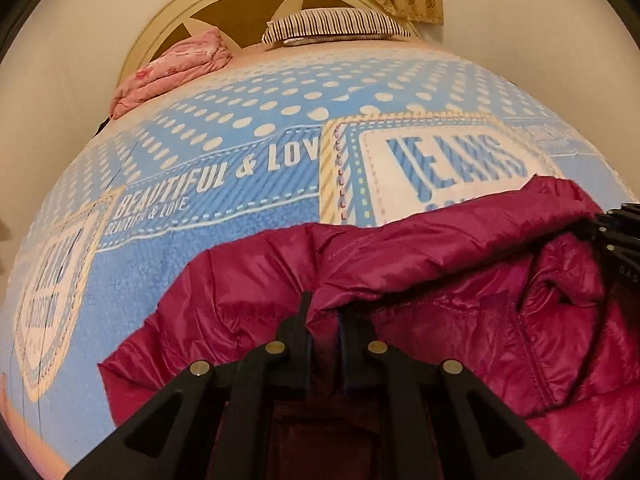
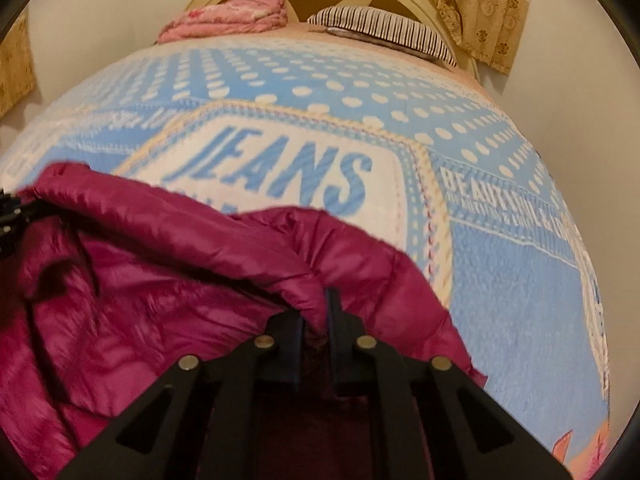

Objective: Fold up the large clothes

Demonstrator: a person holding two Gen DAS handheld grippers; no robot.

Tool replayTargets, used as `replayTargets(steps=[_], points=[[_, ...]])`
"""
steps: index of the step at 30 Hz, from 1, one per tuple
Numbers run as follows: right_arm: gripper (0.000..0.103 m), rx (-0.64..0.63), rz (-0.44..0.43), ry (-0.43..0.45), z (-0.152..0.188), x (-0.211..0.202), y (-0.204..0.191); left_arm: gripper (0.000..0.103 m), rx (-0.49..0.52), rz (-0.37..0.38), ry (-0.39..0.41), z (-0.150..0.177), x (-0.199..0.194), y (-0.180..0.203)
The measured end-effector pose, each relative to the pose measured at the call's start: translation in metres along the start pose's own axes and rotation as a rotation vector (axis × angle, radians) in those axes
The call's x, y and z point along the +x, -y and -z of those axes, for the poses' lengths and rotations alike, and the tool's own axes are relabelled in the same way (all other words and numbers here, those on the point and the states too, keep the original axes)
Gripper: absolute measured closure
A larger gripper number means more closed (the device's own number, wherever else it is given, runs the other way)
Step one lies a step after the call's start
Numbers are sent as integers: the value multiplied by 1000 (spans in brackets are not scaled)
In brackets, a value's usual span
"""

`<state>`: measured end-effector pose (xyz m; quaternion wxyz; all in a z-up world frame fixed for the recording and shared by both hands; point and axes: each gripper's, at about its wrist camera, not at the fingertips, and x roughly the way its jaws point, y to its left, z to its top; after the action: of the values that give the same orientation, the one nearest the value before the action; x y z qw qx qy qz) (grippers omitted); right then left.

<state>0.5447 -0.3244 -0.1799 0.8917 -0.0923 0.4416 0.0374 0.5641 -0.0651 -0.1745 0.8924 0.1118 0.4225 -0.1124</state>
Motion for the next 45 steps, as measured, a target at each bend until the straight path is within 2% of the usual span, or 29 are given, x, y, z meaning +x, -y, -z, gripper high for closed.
replayTargets(steps=[5, 6, 7, 9, 10, 15, 16, 19, 21, 24, 26, 29, 30, 31, 33, 35, 37, 40, 42, 45], points=[[91, -63, 15, -25, 0, -3, -7, 93, -9, 7, -7, 1, 4, -1], [85, -72, 5, -33, 0, -5, -5, 93, -5, 6, -7, 1, 4, -1], [70, -77, 10, -35, -1, -9, -3, 93, -3, 7, -6, 1, 4, -1], [50, -53, 10, -21, 0, -23, 6, 93, -3, 10, -4, 1, 4, -2], [47, -29, -2, -9, -2, -32, 11, 93, -3, 11, -4, 2, 5, -2], [47, 127, -36, 65, -20, -62, 26, 93, 1, 3, -2, 3, 7, 0], [44, 166, -62, 71, -27, -61, 27, 93, 4, -1, -4, 4, 7, 1], [44, 261, -165, 74, -50, -44, 24, 93, 10, -10, 1, 4, 6, 3], [44, 277, -182, 60, -62, -27, 13, 93, 14, -17, 7, 4, 5, 4], [48, 216, -177, 16, -69, -4, -18, 93, 2, -23, 42, 4, -12, 3], [48, 205, -183, 1, -63, 4, -29, 92, -9, -26, 95, 2, -33, 2], [48, 190, -178, 1, -53, 7, -29, 83, -37, -24, 180, -9, -60, 0], [48, 189, -174, 2, -50, 7, -27, 71, -56, -29, 199, -15, -66, 0], [48, 198, -180, 2, -48, 8, -23, 44, -73, -32, 206, -20, -67, 0], [48, 214, -195, -7, -44, 9, -17, 20, -135, -35, 230, -30, -71, -3], [48, 215, -187, -7, -43, 9, -14, 20, -186, -1, 257, -39, -72, -5], [47, 206, -190, -6, -42, 8, -15, 20, -160, -26, 211, -48, -58, 3], [48, 166, -167, -2, -40, 7, -20, 20, -120, -164, 133, -54, -24, 8], [48, 161, -166, -1, -37, 8, -20, 20, -143, -139, 59, -48, -5, 5], [48, 144, -159, -1, -32, 9, -22, 20, -120, -111, 21, -30, 9, 15]])
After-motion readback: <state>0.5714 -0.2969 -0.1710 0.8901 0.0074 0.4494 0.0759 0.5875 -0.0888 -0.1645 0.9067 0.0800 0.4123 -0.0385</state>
